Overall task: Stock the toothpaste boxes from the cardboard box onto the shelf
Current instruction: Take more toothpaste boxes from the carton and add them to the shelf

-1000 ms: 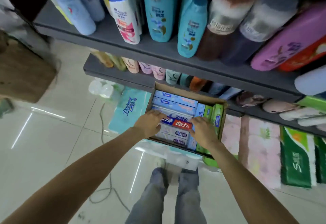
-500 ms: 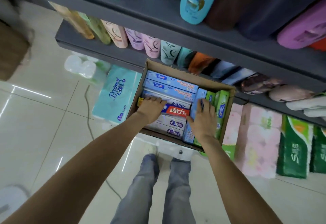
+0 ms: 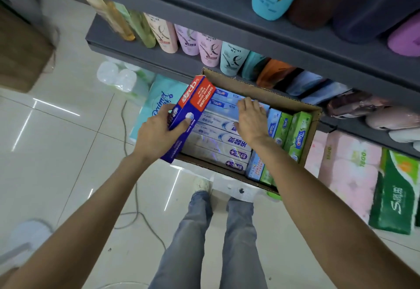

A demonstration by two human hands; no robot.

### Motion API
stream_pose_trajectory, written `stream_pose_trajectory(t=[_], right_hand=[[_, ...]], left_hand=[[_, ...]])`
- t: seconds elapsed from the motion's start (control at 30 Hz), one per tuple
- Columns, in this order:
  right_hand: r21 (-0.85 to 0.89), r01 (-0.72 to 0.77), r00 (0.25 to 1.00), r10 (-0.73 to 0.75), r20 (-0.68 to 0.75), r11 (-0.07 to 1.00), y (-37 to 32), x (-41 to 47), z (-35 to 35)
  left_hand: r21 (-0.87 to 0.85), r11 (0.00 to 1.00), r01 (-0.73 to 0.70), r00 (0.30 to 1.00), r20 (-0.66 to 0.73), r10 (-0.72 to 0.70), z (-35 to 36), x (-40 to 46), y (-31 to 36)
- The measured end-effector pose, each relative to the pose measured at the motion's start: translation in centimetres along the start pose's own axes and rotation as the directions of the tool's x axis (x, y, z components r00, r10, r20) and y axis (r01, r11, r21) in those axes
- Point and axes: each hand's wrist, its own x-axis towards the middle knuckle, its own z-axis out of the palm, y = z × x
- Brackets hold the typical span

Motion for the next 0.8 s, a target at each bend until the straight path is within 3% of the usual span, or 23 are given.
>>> stream_pose_trajectory(t=[0.07,0.2,0.33,0.5,0.7,0.8], right_hand=[[-0.107,-0.014,1.0,0.013,-0.018,0.994,-0.4,0.7,0.3],[-0.333,0.061,0.98,-0.12,-0.158,0.941,-0.9,0.7,1.2],[-0.294,0.123,0.949,-0.199,-0.244,0.948,-1.1,-0.6,2.5],[-0.209,0.042,0.969,-0.091,-0.228,0.977,-1.9,-0.4,2.7],[-0.346,0.001,0.981,-0.067,-0.18,0.938,-2.3,1.7,0.8],[-0.271,-0.033,0.995,0.006,-0.102,0.962,-3.0,1.3,-0.3]], left_hand=[[-0.163,0.984,0.065,0.998,0.033,-0.06,-0.1,-0.4,-0.8],[-0.301,0.948,0.105,0.994,0.042,-0.097,0.3,-1.4,-1.5],[-0.418,0.892,0.171,0.985,0.089,-0.148,0.7,-1.8,-1.5],[-0.505,0.838,0.209,0.978,0.133,-0.164,1.0,-1.9,-2.2],[-0.526,0.833,0.17,0.985,0.126,-0.121,-0.1,-2.6,-3.1],[-0.577,0.798,0.171,0.983,0.152,-0.102,-1.1,-3.1,-3.4]])
